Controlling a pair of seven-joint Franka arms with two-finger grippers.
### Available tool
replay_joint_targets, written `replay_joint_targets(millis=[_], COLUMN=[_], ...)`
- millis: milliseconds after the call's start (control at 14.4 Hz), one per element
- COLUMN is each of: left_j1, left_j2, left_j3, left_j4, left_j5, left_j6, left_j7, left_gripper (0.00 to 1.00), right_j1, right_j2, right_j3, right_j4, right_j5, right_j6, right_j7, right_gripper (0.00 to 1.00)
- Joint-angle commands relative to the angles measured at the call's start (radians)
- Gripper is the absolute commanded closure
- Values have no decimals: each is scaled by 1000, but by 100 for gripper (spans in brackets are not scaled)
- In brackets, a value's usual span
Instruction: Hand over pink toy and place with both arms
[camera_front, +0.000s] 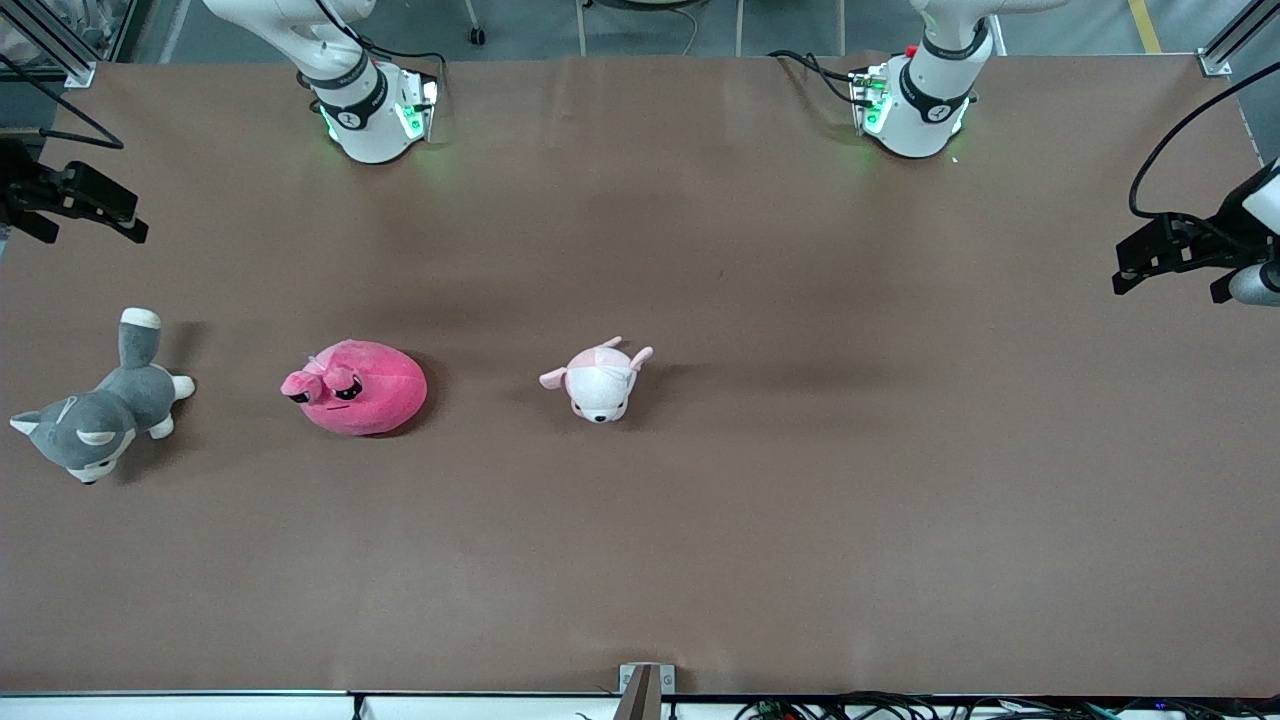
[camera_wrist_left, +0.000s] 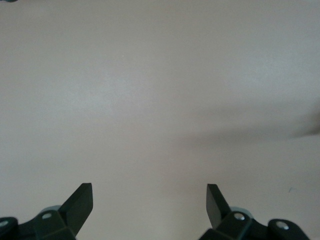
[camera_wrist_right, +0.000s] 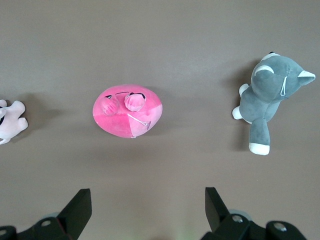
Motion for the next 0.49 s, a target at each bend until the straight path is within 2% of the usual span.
replay_joint_targets(millis=[0,416], left_j1=[-8,-2], left_j2=[-7,-4], left_j3=[8,11], left_j4=[7,10], left_j5=[22,-16], left_j6=[-1,4], left_j7=[-2,-2], left_gripper=[0,0], right_j1=[3,3], right_j2=[-30,-30], right_j3=[0,0], right_j4=[-30,-30], right_j5=[-16,-16], right_j6=[10,8], right_j7=[-9,-9], right_gripper=[0,0])
